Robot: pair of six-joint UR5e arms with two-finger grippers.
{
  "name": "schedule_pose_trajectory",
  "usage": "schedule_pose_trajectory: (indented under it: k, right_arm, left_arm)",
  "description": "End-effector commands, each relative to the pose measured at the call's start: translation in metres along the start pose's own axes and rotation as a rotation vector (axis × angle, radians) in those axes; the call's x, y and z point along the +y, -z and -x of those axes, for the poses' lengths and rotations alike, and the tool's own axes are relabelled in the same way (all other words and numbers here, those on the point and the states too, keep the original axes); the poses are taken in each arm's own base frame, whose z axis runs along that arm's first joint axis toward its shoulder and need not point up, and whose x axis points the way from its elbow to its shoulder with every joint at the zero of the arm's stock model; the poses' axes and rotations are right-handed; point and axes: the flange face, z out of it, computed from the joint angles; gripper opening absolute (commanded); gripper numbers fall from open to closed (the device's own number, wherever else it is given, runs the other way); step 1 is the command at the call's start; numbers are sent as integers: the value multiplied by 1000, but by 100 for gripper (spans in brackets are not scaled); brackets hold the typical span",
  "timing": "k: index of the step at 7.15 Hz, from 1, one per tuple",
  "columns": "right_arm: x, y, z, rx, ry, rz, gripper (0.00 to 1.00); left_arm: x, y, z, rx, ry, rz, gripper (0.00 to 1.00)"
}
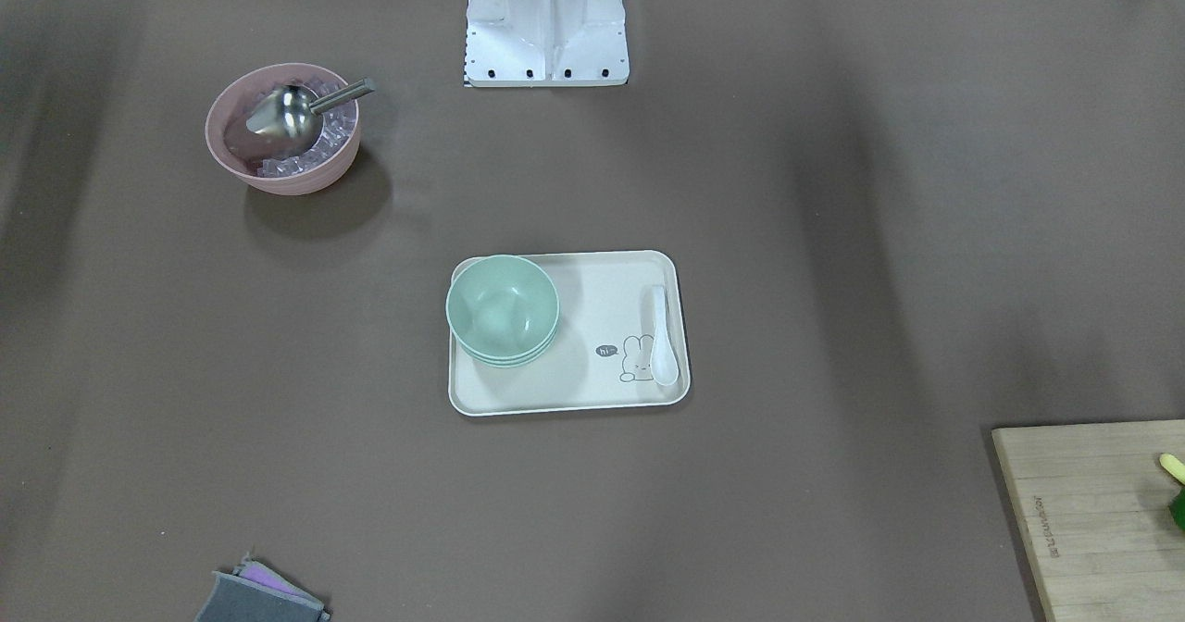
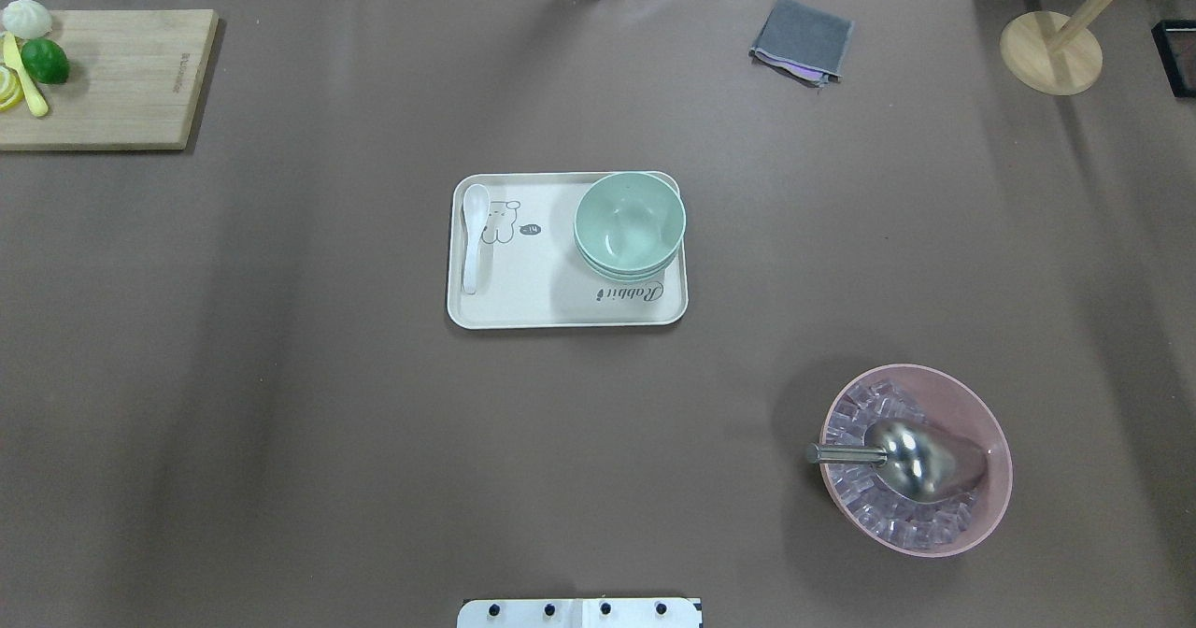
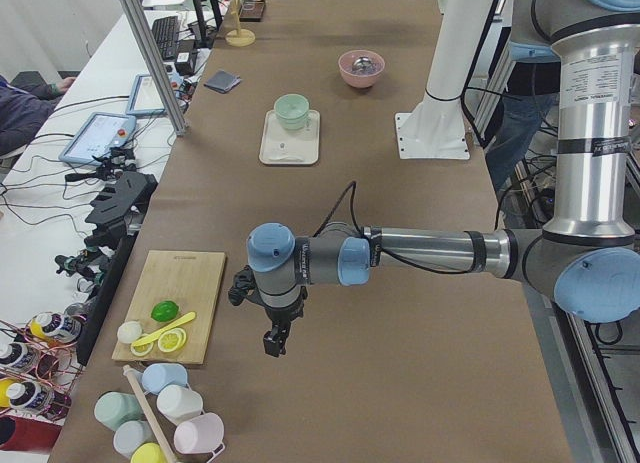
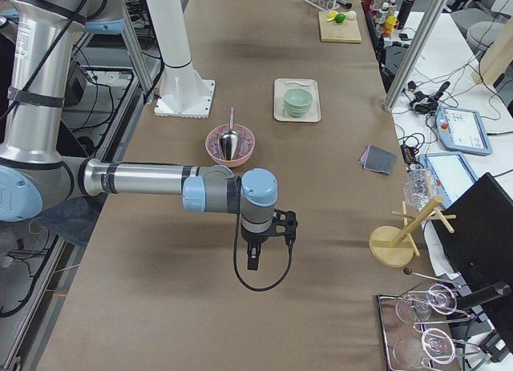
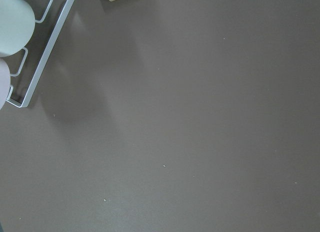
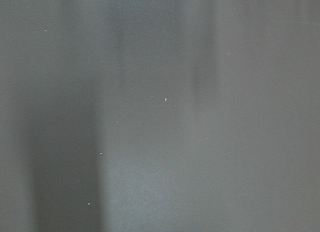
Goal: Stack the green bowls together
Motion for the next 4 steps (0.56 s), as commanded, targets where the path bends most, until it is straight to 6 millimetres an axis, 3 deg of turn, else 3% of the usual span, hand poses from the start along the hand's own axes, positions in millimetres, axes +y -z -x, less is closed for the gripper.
schedule_pose_trajectory:
  k: [1,4]
  right_arm:
    - [0,-2,4,-13,6,6,100]
    - [-1,-1,6,-27,10,4,100]
  left_arm:
    - [1,-4,2,1,4,8,98]
    - [1,-5,3,2,7,10,98]
